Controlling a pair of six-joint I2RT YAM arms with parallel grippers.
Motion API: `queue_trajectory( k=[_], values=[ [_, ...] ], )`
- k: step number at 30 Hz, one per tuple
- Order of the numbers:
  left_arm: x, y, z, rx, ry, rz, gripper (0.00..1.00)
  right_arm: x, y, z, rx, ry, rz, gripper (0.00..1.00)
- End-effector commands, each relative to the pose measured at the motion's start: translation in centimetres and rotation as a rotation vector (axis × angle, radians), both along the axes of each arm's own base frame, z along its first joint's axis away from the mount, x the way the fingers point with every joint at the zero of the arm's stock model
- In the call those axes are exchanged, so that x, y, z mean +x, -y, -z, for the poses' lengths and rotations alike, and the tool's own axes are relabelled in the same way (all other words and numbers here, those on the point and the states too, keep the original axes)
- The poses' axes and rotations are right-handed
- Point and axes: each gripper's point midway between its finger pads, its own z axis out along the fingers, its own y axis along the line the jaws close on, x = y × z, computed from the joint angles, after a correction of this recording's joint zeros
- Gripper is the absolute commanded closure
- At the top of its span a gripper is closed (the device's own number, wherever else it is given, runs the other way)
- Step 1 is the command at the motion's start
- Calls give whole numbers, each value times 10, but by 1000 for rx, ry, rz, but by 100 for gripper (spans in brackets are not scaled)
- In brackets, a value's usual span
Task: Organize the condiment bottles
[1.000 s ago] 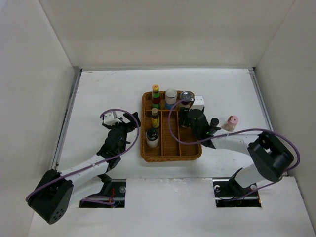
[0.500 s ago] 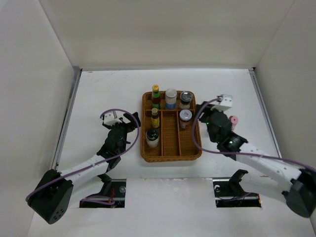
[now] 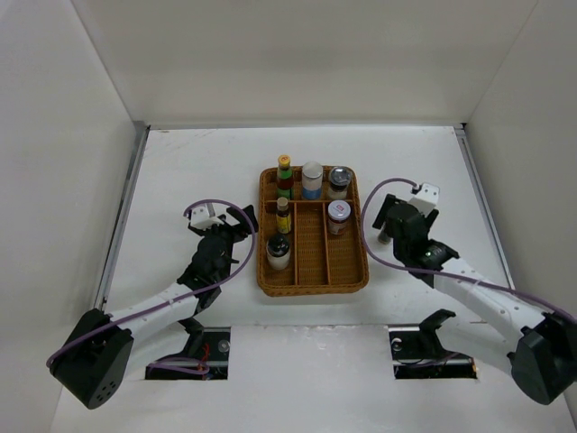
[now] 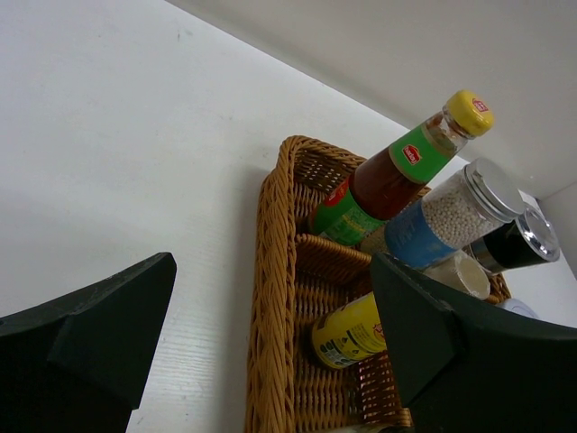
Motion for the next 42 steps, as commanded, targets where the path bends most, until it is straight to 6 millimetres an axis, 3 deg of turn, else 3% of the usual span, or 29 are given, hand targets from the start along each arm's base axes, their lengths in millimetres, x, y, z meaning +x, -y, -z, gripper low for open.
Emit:
queue_trajectory(
  k=[1,11,15,18,22,27,30,38,42],
  values=[
    [1,4,-12,-45,44,13,10,5,2,10,18,-28,12,15],
    [2,5,-13,-46,46,16,10,24,-7,27,39,-68,-18,31],
    [2,4,-12,-44,43,16,10,30,-10,28,27,-75,-20,46],
    [2,3,-12,-43,42,12,10,30,-1,15,15,-26,23,61],
    [1,4,-13,-47,47,15,10,15,-1,-25,-30,84,28,64],
    [2,5,-12,-44,43,16,10,-13,-32,-69,17,166,-107,64],
    [3,5,-12,-43,41,13,10,-27,-63,-72,52,151,-215,64],
    [3,2,-13,-45,45,7,10,-29,-140,-38,54,69,-421,63],
    [2,1,-14,-49,50,5,10,-22,-154,-25,45,55,-442,62]
  ],
)
